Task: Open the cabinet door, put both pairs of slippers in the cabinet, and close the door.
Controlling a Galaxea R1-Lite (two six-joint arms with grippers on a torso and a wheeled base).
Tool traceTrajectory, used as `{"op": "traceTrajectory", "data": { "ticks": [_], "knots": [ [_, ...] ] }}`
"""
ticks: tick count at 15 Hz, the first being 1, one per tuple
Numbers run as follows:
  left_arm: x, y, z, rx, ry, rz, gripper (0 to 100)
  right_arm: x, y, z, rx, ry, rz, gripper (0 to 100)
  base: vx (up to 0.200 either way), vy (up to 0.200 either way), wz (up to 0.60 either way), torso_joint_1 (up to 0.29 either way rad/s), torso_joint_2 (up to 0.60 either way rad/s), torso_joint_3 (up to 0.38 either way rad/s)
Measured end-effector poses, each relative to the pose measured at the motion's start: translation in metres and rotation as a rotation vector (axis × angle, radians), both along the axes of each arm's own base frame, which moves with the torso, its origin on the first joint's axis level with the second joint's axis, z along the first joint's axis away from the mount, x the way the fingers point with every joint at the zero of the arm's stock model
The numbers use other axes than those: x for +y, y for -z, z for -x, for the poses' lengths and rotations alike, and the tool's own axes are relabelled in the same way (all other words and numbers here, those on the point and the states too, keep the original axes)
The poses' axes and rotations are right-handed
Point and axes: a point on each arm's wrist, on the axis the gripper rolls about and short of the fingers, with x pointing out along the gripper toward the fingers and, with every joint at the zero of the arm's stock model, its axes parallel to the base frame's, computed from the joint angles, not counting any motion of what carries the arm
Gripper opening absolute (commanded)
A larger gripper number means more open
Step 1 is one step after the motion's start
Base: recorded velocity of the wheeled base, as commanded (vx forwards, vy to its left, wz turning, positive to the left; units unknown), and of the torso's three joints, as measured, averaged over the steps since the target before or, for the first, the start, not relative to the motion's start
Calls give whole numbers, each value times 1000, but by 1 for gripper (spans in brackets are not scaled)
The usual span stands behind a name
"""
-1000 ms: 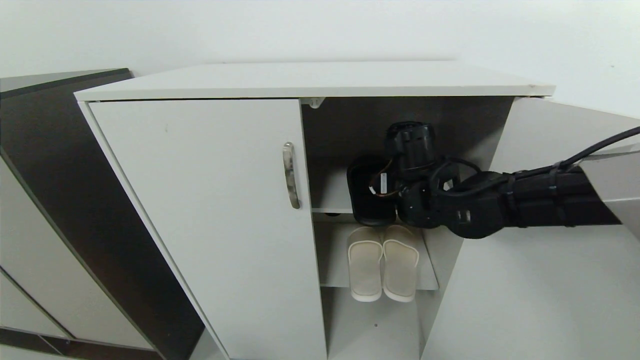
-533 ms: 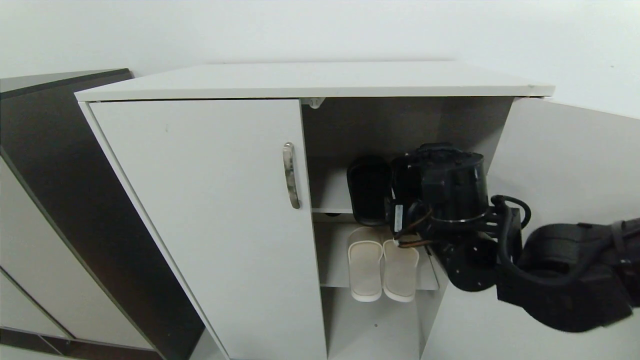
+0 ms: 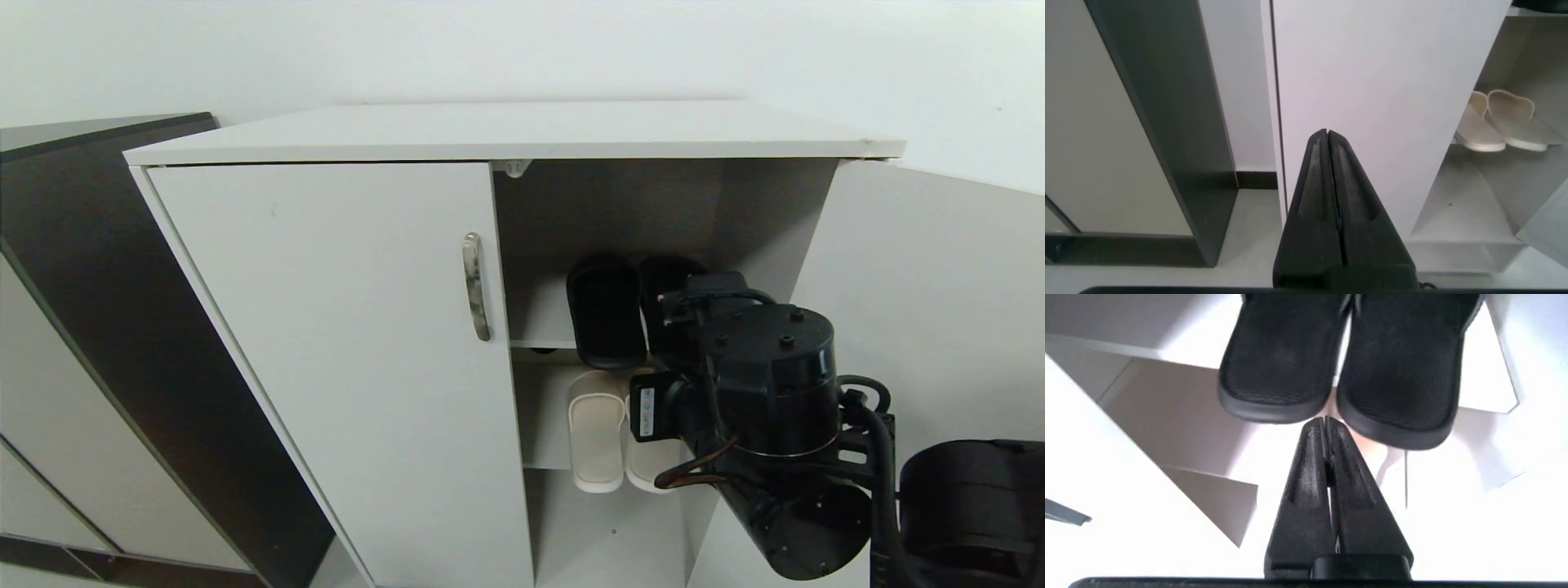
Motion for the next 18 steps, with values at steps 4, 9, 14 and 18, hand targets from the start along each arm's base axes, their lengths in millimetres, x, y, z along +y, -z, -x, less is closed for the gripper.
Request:
{"op": "traceTrajectory", "data": {
  "ticks": [4,9,14,18],
  "knots": [
    [0,0,0,0,-2,0,0,4,6,-3,-7,1,-7,0,-200,0,0,5,1,4],
    [0,0,0,0,-1,1,0,3,17,-3,14,1,33,0,-200,0,0,3,2,0],
    [0,0,0,0,-2,9,0,-1,22,-3,24,6,50,0,-200,0,0,0,1,0],
    [0,0,0,0,-2,12,0,-2,23,-3,7,-1,66,0,-200,0,0,4,4,2]
  ]
}}
